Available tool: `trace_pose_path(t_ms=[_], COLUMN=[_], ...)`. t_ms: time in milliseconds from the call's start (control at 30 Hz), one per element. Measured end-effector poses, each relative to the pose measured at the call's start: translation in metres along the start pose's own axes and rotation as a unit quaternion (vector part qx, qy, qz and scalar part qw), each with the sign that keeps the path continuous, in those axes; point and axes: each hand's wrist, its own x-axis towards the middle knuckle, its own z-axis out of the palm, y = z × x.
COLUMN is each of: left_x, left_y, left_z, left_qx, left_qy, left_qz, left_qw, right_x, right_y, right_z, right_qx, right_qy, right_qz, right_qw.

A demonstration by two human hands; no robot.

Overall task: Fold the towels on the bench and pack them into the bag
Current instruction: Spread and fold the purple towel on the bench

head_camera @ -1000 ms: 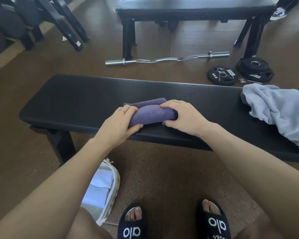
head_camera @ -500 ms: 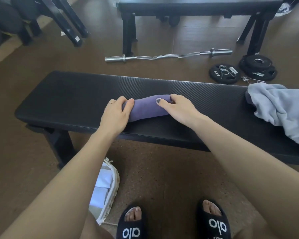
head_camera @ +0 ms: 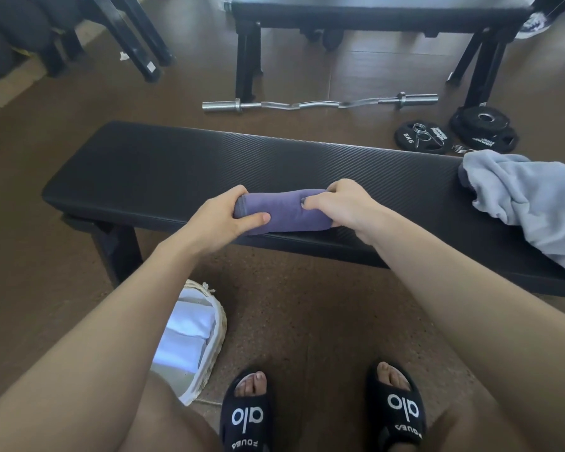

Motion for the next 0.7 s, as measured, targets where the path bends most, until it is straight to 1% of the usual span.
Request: trace_pose_path(t_ms=[100,167,267,367,433,533,633,700], left_x=[-0.016,-0.032,-0.057,-0.085,-0.103,-0.125,-0.131,-0.131], left_y=[0.000,-0.003,-0.012,-0.022,-0.035,-0.065,-0.099,-0.121], left_z=[-0.007,-0.012,-0.024,-0.041,-0.050,-0.059,-0.066,-0.068], left_qx=[-0.039,-0.089,-0.137,-0.181,-0.211,-0.247,-0.273,-0.284], left_qy=[0.001,-0.019,-0.060,-0.097,-0.122,-0.147,-0.127,-0.119], left_qz=[-0.002,-0.019,-0.059,-0.128,-0.178,-0.216,-0.238,-0.241], left_qw=[0.999,0.996,0.987,0.970,0.953,0.933,0.924,0.920], right_x=[-0.015,-0.027,-0.042,-0.059,-0.069,-0.083,-0.091,-0.091], right_y=[0.000,-0.001,-0.001,-0.003,-0.004,-0.006,-0.006,-0.003], right_z=[0.005,0.015,0.036,0.060,0.081,0.120,0.162,0.187], right_qx=[0.104,0.142,0.208,0.262,0.287,0.299,0.309,0.324], right_qy=[-0.048,-0.070,-0.116,-0.152,-0.162,-0.158,-0.161,-0.146], right_qz=[0.011,0.021,0.035,0.038,0.043,0.072,0.102,0.130], right_qw=[0.993,0.987,0.971,0.952,0.943,0.938,0.932,0.926])
